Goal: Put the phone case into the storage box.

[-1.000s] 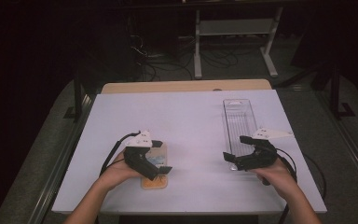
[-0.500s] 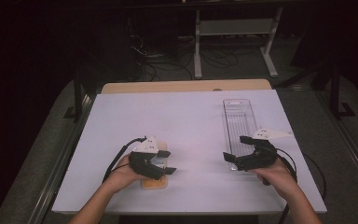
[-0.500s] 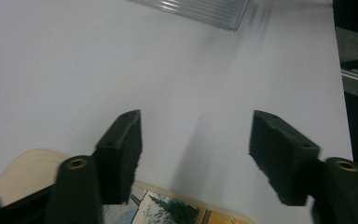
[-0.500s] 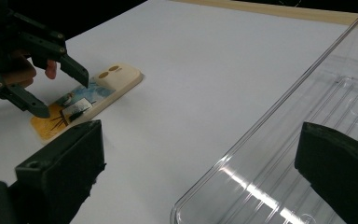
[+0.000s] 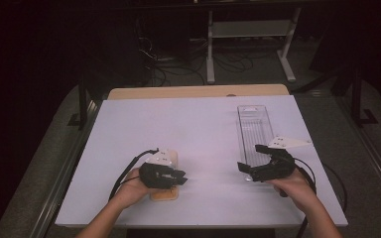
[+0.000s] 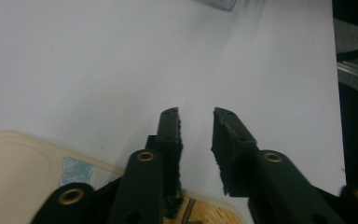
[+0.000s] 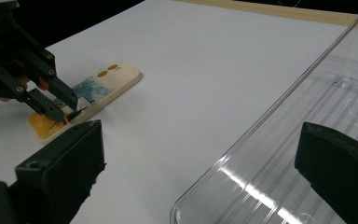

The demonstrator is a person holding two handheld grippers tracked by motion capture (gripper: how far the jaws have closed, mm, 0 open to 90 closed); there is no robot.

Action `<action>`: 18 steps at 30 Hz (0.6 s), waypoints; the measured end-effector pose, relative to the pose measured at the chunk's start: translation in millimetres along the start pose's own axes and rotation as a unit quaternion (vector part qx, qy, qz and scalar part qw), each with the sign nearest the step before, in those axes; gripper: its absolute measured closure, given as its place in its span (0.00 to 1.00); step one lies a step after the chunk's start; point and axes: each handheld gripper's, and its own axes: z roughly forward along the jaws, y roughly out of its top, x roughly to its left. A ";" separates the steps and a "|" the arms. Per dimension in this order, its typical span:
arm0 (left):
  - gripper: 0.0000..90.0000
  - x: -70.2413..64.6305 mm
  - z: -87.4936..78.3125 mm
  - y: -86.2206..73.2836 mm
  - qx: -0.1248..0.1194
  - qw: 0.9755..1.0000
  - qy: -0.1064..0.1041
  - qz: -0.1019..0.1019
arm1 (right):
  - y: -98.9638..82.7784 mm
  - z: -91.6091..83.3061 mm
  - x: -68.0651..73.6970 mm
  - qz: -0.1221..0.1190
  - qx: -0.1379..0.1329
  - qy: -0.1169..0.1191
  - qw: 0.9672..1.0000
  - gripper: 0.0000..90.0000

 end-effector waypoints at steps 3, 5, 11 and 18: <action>0.92 -1.5 3.2 -1.3 0.012 1.000 -0.005 0.001 | 0.0 0.1 -0.2 0.001 0.000 0.000 1.000 0.01; 0.99 -3.9 6.1 -1.8 0.016 1.000 -0.009 -0.008 | 0.0 0.1 -0.1 0.001 0.000 0.000 1.000 0.01; 1.00 -8.2 11.8 -4.8 0.045 0.999 -0.005 -0.002 | 0.0 0.1 -0.2 0.000 0.000 0.000 1.000 0.01; 1.00 -13.8 16.5 -11.1 0.062 0.998 -0.008 -0.006 | 0.0 0.0 -0.2 0.000 0.000 0.000 1.000 0.01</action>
